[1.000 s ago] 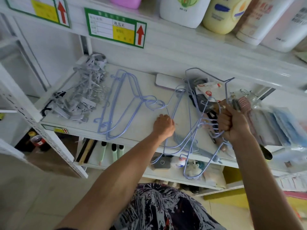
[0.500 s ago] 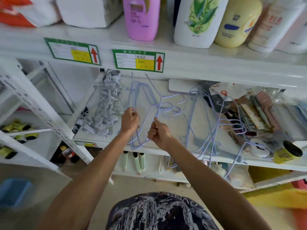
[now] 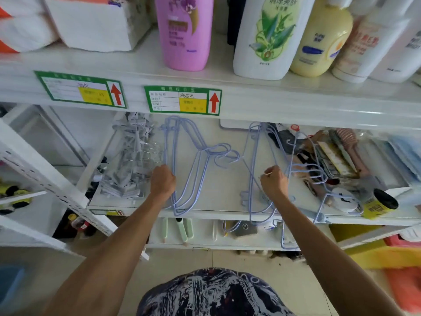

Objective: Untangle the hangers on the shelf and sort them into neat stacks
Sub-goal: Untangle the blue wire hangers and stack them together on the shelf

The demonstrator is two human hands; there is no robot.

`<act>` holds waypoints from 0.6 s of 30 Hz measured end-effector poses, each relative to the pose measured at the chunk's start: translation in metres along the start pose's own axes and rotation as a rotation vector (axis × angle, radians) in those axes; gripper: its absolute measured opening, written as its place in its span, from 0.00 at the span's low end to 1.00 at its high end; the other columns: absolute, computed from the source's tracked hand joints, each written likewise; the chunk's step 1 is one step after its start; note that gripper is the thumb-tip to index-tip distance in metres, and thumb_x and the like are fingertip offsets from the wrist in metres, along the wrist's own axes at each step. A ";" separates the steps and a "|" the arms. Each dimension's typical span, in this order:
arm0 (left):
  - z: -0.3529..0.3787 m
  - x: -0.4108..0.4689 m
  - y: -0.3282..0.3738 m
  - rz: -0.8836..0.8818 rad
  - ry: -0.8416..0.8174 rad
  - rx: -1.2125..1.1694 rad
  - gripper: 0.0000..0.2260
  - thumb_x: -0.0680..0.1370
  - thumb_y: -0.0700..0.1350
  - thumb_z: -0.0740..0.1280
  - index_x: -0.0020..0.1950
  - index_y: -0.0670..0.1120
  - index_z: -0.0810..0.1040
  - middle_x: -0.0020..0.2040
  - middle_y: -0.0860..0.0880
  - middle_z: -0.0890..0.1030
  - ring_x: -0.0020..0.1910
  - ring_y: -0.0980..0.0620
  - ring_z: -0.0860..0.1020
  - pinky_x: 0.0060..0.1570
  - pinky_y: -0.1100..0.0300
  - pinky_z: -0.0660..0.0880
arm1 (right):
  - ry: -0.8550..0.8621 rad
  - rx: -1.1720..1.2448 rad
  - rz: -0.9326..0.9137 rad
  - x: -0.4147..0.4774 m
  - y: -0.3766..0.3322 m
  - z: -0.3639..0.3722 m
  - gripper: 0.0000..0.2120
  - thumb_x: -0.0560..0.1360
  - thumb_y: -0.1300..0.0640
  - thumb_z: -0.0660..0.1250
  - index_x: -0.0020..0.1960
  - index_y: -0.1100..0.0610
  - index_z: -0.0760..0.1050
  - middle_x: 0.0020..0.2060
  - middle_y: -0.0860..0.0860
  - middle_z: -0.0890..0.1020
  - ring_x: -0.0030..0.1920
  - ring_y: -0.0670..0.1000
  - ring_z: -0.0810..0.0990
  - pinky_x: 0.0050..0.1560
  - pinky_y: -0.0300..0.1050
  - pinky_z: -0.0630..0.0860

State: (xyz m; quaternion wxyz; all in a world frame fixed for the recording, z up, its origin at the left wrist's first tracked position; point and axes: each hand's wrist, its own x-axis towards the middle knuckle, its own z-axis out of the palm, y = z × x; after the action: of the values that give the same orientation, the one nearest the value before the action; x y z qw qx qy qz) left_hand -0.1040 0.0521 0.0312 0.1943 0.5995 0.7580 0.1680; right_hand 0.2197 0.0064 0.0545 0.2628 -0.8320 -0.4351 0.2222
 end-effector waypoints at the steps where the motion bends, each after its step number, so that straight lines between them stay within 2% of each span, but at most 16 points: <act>1: 0.000 0.000 0.001 0.013 0.000 0.047 0.09 0.79 0.36 0.62 0.56 0.34 0.77 0.56 0.34 0.78 0.50 0.37 0.80 0.46 0.50 0.75 | 0.019 -0.048 0.033 0.007 0.014 -0.006 0.15 0.73 0.60 0.64 0.59 0.62 0.72 0.57 0.61 0.75 0.58 0.62 0.74 0.55 0.52 0.72; 3: 0.000 -0.001 0.004 0.028 0.006 0.127 0.10 0.80 0.37 0.62 0.60 0.35 0.75 0.59 0.35 0.74 0.53 0.37 0.78 0.49 0.49 0.75 | 0.029 -0.160 0.069 0.014 0.032 -0.013 0.24 0.74 0.57 0.65 0.66 0.66 0.65 0.64 0.65 0.68 0.63 0.66 0.71 0.57 0.56 0.72; 6: 0.001 -0.006 0.008 0.088 0.068 0.227 0.09 0.78 0.38 0.64 0.57 0.37 0.76 0.56 0.36 0.75 0.54 0.37 0.76 0.50 0.47 0.75 | 0.037 -0.266 0.055 0.019 0.031 -0.014 0.29 0.76 0.56 0.66 0.70 0.68 0.58 0.67 0.66 0.66 0.66 0.66 0.69 0.57 0.58 0.74; 9: 0.005 -0.010 0.015 0.125 0.132 0.259 0.12 0.77 0.45 0.65 0.54 0.38 0.77 0.53 0.36 0.75 0.54 0.36 0.74 0.51 0.46 0.74 | 0.072 -0.335 0.077 0.024 0.021 -0.018 0.25 0.75 0.62 0.64 0.69 0.68 0.61 0.65 0.64 0.71 0.62 0.65 0.75 0.54 0.55 0.76; 11: 0.014 -0.013 0.023 0.229 0.142 0.244 0.15 0.76 0.51 0.66 0.52 0.39 0.78 0.52 0.36 0.76 0.53 0.36 0.74 0.53 0.46 0.72 | 0.068 -0.379 0.083 0.029 0.017 -0.025 0.22 0.74 0.64 0.65 0.66 0.68 0.66 0.60 0.63 0.77 0.58 0.64 0.79 0.50 0.52 0.77; 13: 0.027 -0.019 0.034 0.364 0.097 0.194 0.18 0.76 0.54 0.67 0.52 0.38 0.78 0.50 0.37 0.77 0.52 0.35 0.75 0.53 0.45 0.72 | 0.033 -0.441 0.034 0.031 0.016 -0.029 0.15 0.73 0.63 0.66 0.59 0.66 0.74 0.52 0.62 0.81 0.52 0.63 0.82 0.45 0.49 0.77; 15: 0.038 -0.026 0.047 0.381 -0.005 0.221 0.24 0.75 0.58 0.68 0.56 0.37 0.76 0.52 0.38 0.77 0.54 0.37 0.75 0.54 0.47 0.72 | -0.009 -0.517 -0.018 0.034 0.014 -0.031 0.11 0.72 0.63 0.65 0.53 0.64 0.79 0.48 0.61 0.82 0.49 0.62 0.82 0.43 0.48 0.77; 16: 0.041 -0.030 0.054 0.348 -0.044 0.264 0.27 0.74 0.60 0.68 0.59 0.37 0.74 0.54 0.38 0.77 0.56 0.38 0.74 0.55 0.48 0.71 | -0.018 -0.529 -0.021 0.036 0.012 -0.032 0.11 0.72 0.63 0.65 0.53 0.64 0.79 0.48 0.60 0.82 0.49 0.62 0.82 0.43 0.49 0.78; 18: 0.045 -0.033 0.063 0.305 -0.079 0.306 0.28 0.74 0.60 0.67 0.61 0.37 0.71 0.57 0.39 0.77 0.58 0.39 0.75 0.55 0.49 0.72 | -0.012 -0.499 -0.004 0.040 0.011 -0.032 0.17 0.73 0.62 0.67 0.60 0.66 0.74 0.51 0.62 0.81 0.51 0.62 0.82 0.46 0.50 0.79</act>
State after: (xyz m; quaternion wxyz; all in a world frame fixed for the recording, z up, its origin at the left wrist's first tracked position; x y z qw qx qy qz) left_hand -0.0213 0.0353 0.0257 0.1030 0.7357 0.6672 0.0549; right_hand 0.2669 0.0266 0.0663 0.0472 -0.8689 -0.4798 0.1122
